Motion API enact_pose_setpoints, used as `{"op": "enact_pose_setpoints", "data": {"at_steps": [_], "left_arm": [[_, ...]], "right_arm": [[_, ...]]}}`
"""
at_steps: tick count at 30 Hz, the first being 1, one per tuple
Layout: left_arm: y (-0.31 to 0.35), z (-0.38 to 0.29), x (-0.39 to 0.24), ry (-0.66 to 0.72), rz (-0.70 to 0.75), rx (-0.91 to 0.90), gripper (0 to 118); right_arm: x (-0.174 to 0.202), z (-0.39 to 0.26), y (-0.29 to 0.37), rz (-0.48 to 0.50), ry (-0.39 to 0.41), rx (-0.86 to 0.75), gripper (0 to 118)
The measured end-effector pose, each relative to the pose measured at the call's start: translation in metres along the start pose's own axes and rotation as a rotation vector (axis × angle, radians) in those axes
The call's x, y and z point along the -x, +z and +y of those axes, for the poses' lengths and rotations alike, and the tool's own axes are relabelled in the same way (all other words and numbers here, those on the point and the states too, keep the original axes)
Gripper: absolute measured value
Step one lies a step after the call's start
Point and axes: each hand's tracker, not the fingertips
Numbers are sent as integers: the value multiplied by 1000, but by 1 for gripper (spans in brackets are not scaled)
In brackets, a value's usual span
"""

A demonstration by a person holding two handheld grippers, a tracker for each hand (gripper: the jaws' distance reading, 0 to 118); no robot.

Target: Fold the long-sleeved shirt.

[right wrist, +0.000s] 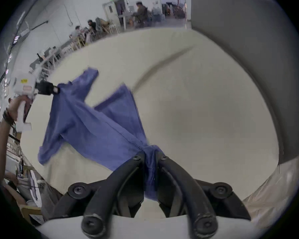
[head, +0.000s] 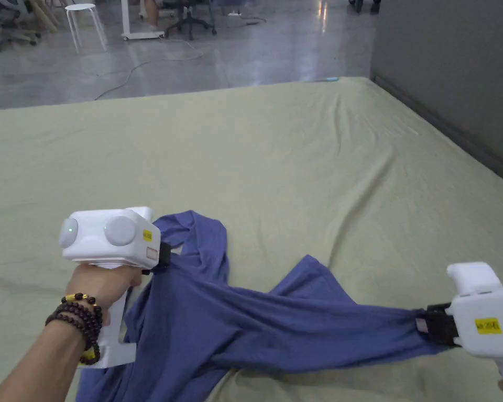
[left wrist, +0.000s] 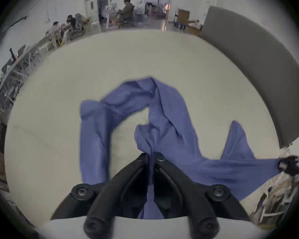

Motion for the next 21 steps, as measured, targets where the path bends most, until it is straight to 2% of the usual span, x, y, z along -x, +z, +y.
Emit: {"op": "enact_pose_setpoints", "data": {"at_steps": [2,5,9,11,13,14,18,21], "left_arm": [[34,16,9,16,21,-88,1],[91,51,25,89,-20,-235,1],[165,114,41,80,-10,-359,1],[205,153,51,102,11,-429,1],[234,187,55,132,33,-495,1],[252,205,56,137,42,-529,1],[303,254,50,149,27,-670,1],[324,287,48,142,59,-692,1]], "right_arm": [[11,43,20,8,46,-82,7],[27,113,47,-16,124,-201,7],[44,212,88,21,137,-339,7],[55,262,108,-18,145,-409,7],[67,307,126,-97,168,-457,7],[70,332,135,-113,155,-493,7],[75,399,166,-69,77,-568,7],[78,435,186,-82,43,-611,7]]}}
